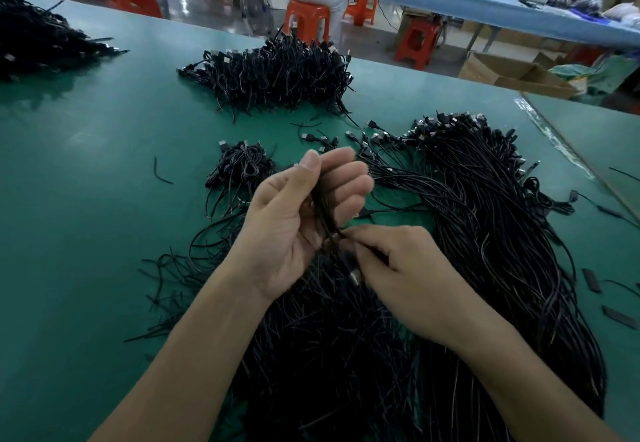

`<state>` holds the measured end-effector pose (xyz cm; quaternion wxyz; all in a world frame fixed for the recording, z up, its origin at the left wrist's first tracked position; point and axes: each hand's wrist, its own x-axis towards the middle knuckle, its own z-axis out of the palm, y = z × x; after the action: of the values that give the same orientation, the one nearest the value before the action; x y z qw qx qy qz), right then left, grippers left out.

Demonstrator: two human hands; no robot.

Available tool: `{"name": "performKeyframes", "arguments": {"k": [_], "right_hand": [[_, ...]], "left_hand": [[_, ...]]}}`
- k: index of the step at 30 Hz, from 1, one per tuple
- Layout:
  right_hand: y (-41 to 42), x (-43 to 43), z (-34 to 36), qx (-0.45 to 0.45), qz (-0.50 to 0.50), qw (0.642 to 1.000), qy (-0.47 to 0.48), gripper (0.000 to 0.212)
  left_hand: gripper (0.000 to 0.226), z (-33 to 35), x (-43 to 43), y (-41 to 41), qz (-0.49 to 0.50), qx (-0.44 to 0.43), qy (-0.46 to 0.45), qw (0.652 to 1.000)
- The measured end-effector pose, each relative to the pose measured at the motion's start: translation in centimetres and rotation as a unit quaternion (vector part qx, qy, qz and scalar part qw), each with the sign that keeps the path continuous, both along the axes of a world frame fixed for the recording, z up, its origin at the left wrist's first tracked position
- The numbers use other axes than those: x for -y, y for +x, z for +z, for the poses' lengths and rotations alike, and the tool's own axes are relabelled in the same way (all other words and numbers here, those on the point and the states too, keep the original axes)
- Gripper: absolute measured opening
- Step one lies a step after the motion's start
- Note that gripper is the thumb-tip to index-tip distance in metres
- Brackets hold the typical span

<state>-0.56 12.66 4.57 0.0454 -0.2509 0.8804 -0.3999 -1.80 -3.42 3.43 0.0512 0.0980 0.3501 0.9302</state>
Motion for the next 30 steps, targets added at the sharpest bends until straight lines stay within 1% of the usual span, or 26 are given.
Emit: {"name": "performKeyframes", "arguments": {"k": [2, 4, 5, 7, 9, 11, 12, 13, 15, 16, 18, 20, 23, 26, 28, 30], "right_hand": [[0.4, -0.2, 0.3, -0.009, 0.023, 0.999, 0.032, 0.025], [0.7, -0.5, 0.6, -0.014, 0.036, 0.997, 0.062, 0.028], [0.8, -0.6, 0.8, -0.022, 0.044, 0.996, 0.076, 0.030], [0.9, -0.4, 1.2, -0.052, 0.059, 0.993, 0.091, 0.033], [0.7, -0.3, 1.6, -0.087, 0.068, 0.990, 0.086, 0.030], [0.4, -0.6, 1.9, -0.114, 0.065, 0.990, 0.057, 0.022], [0.2, -0.8, 2.0, -0.126, 0.056, 0.990, 0.037, 0.017], [0.1, -1.0, 2.2, -0.135, 0.043, 0.990, 0.013, 0.013], [-0.1, -1.4, 2.5, -0.134, 0.017, 0.990, -0.051, 0.009], [-0.2, -1.5, 2.6, -0.125, 0.012, 0.988, -0.089, 0.008], [-0.4, -1.6, 2.7, -0.103, 0.011, 0.984, -0.148, 0.009], [-0.7, -1.6, 2.4, -0.078, 0.003, 0.981, -0.176, 0.011], [-1.0, -1.7, 2.0, -0.029, -0.012, 0.985, -0.172, 0.012], [-0.9, -1.7, 2.0, 0.044, 0.038, 0.982, -0.181, 0.010], [-0.8, -1.9, 2.2, 0.051, 0.058, 0.984, -0.161, 0.011], [-0.7, -2.0, 2.3, 0.028, 0.055, 0.990, -0.130, 0.013]], "left_hand": [[0.033, -0.5, -0.2, -0.2, 0.090, -0.024, -0.077, 0.993], [0.030, -1.0, -0.4, -0.2, 0.182, -0.055, -0.176, 0.966], [0.029, -1.2, -0.4, -0.3, 0.210, -0.072, -0.226, 0.948], [0.027, -1.1, -0.4, -0.1, 0.207, -0.098, -0.323, 0.918], [0.029, -1.2, -0.3, 0.1, 0.153, -0.119, -0.419, 0.887], [0.042, -0.8, -0.4, 0.4, 0.099, -0.132, -0.494, 0.854], [0.047, -0.5, -0.4, 0.5, 0.074, -0.128, -0.502, 0.852], [0.048, -0.3, -0.4, 0.7, 0.038, -0.112, -0.482, 0.868], [0.045, 0.3, -0.3, 1.0, -0.048, -0.067, -0.406, 0.910], [0.047, 0.5, -0.2, 1.1, -0.078, -0.053, -0.383, 0.919], [0.053, 0.5, -0.2, 1.2, -0.100, -0.044, -0.375, 0.921], [0.055, 0.4, 0.0, 1.2, -0.097, -0.041, -0.369, 0.923], [0.054, 0.4, 0.3, 1.1, -0.123, -0.037, -0.326, 0.936], [0.049, 0.4, 0.7, 1.1, -0.149, -0.031, -0.315, 0.937], [0.050, 0.3, 0.9, 1.1, -0.176, -0.034, -0.308, 0.934], [0.050, 0.3, 1.0, 1.0, -0.193, -0.036, -0.308, 0.931]]}}
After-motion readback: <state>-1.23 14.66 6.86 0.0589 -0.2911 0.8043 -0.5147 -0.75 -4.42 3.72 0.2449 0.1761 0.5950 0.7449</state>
